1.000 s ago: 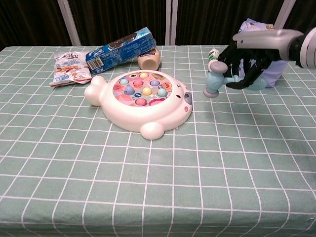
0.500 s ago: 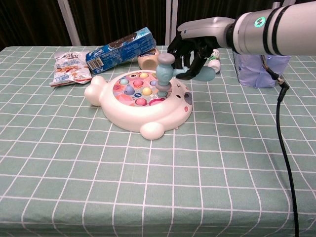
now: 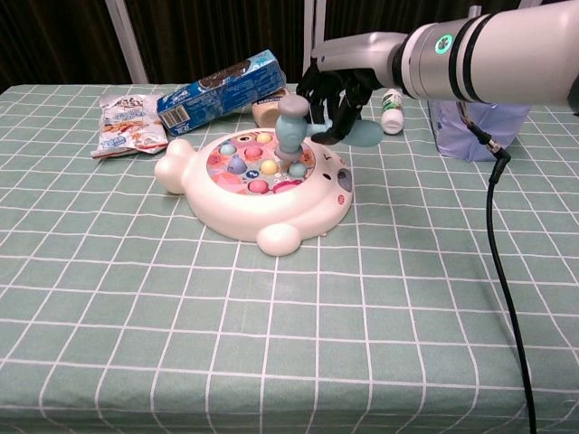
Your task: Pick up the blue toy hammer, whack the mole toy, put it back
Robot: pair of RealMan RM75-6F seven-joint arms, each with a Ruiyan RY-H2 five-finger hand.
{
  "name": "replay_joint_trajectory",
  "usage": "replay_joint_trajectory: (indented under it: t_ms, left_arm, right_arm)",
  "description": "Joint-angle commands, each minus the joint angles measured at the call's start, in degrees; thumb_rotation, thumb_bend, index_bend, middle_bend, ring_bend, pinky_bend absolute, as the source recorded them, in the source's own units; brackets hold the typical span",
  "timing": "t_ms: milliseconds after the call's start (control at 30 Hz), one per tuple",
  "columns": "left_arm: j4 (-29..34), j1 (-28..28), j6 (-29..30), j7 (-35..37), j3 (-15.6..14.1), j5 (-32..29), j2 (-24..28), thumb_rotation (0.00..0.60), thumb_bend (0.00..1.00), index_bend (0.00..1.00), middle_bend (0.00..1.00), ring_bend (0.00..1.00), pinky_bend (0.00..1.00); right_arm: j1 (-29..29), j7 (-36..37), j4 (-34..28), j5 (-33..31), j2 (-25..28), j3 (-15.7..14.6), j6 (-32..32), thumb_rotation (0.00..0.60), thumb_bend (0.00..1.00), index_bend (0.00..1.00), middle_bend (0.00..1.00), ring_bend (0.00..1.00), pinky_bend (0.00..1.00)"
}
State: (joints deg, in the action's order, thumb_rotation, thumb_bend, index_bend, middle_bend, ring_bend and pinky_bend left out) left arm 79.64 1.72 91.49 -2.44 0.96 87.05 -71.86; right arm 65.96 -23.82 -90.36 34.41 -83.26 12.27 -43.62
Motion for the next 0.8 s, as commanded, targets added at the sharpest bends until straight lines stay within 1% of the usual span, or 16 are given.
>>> replay_joint_trajectory:
  t_ms: [33,167,367,433,633,800]
  left_arm:
    - [-0.02,0.02,0.19,0.02,0.03,0.13,0.0,0.6,0.06,0.1,0.04,0.0,0.0]
    - [-0.11,0.11,0.22,0.16,0.09,-0.01,-0.01,0.6,0.06,0.1,0.04,0.0,0.0]
    - [-0.52,0.31,0.0,0.7,0.05,-0.39,-0.24,0.6,0.06,0.1,0.04,0.0,0.0]
    - [-0.72,0.44,0.09,0.85,0.0,-0.41,-0.37,0.6,0.06,0.1,0.04,0.0,0.0]
    - [-1.1,0.58,0.57,1.06,-0.05,0.02,-0.59,0.6,0.06,0.1,0.04,0.0,0.0]
    - [-0.91,0.49,0.54,0.87,0.05,0.1,-0.52,0.6,0.06,0.1,0.04,0.0,0.0]
  right_arm:
    - [0.69,-0.19,0.07,-0.4,-0.15,0.11,0.07,0.6,0.64,0.6,0.52,0.44,0.61]
    - [2.45,-1.22,1.89,-2.28,-2.02,-0.43,0.89,0.6,0.64,0.6,0.52,0.44,0.61]
    - [4.86,-3.58,4.47,-4.92,-4.73,-2.06,1.35,0.6,0.65,0.6,0.52,0.45,0.61]
    - [5.0,-3.69,4.15,-5.12,-4.58,-1.97,0.47,0.6,0.65,0.6,0.52,0.45,0.61]
    - [3.42,-1.84,1.71,-4.46,-1.35,-0.7,-2.38,0.6,0.64,0.6,0.52,0.45,0.61]
    - [3.32,-1.71,2.95,-5.67,-0.84,-0.84,-1.99,0.6,0.64,0.6,0.52,0.45,0.61]
